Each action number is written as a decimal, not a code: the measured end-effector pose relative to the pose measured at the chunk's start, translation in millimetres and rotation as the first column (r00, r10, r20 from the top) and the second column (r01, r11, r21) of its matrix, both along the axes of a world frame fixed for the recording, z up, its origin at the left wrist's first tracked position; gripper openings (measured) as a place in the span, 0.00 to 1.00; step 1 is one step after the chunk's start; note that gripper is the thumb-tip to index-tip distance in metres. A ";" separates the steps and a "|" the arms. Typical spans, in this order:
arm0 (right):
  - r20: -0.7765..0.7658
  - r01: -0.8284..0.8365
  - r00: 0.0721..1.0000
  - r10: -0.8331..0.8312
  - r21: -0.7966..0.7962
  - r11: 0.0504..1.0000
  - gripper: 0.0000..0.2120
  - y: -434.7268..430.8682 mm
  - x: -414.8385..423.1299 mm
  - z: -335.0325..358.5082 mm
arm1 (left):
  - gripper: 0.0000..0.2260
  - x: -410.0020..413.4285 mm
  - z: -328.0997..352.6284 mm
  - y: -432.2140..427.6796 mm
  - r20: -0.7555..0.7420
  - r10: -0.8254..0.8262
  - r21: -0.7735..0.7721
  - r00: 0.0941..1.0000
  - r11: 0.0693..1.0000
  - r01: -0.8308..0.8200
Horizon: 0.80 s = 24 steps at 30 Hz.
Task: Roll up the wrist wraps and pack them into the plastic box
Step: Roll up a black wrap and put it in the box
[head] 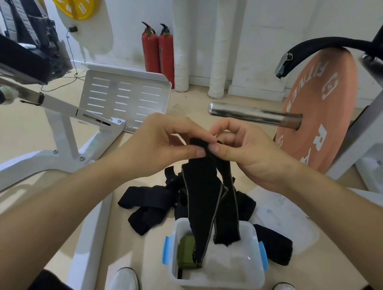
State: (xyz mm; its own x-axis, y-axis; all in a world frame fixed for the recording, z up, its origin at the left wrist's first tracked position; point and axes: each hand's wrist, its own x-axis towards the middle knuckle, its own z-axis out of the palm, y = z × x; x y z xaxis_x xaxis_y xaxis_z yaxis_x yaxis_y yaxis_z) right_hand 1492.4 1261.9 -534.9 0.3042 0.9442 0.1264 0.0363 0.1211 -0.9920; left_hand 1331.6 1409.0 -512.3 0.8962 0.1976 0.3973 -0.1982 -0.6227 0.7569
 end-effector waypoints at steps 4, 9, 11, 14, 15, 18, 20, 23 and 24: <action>0.077 0.046 0.996 -0.045 -0.020 0.999 0.12 -2.1 -2.4 0.8 | 0.10 -3.0 -0.7 -0.9 0.006 0.068 -0.011 0.998 0.998 -0.068; 0.210 0.267 0.945 -0.251 -0.055 0.962 0.07 -6.2 0.6 7.2 | 0.06 -2.2 3.1 2.5 0.003 0.194 -0.071 0.981 0.979 -0.193; 0.203 0.242 0.954 -0.220 -0.087 0.966 0.08 -9.7 1.9 9.6 | 0.07 -1.6 3.9 3.9 0.013 0.231 -0.091 0.973 0.969 -0.229; 0.209 0.156 0.968 -0.141 -0.056 0.986 0.11 -12.6 -9.8 9.4 | 0.07 1.2 1.8 3.0 0.018 0.253 -0.138 0.967 0.959 -0.249; 0.236 0.153 0.961 -0.142 -0.028 0.988 0.12 -12.4 -15.2 8.1 | 0.06 2.8 1.5 1.4 0.018 0.258 -0.148 0.966 0.956 -0.252; 0.259 0.178 0.948 -0.185 0.051 0.983 0.11 -8.7 -27.4 2.9 | 0.06 6.7 0.3 -3.6 0.027 0.271 -0.201 0.962 0.944 -0.260; 0.190 0.215 0.955 -0.226 0.078 0.973 0.10 -5.6 -30.0 0.2 | 0.06 8.6 -0.6 -5.7 0.026 0.267 -0.237 0.963 0.938 -0.254; 0.098 0.259 0.959 -0.265 0.073 0.963 0.09 -2.8 -29.5 -1.6 | 0.06 10.4 -3.1 -5.4 0.041 0.260 -0.228 0.965 0.942 -0.244; 0.068 0.262 0.962 -0.266 0.064 0.963 0.09 -2.4 -29.1 -1.8 | 0.05 11.0 -3.6 -4.3 0.052 0.267 -0.218 0.962 0.943 -0.250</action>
State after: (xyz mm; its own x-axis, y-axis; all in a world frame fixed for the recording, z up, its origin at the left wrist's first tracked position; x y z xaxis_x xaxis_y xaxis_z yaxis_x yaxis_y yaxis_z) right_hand 1463.3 1259.5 -536.7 0.5293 0.8228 0.2067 0.1485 0.1500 -0.9775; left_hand 1342.6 1404.7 -515.9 0.7701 0.5043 0.3908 -0.1163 -0.4914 0.8632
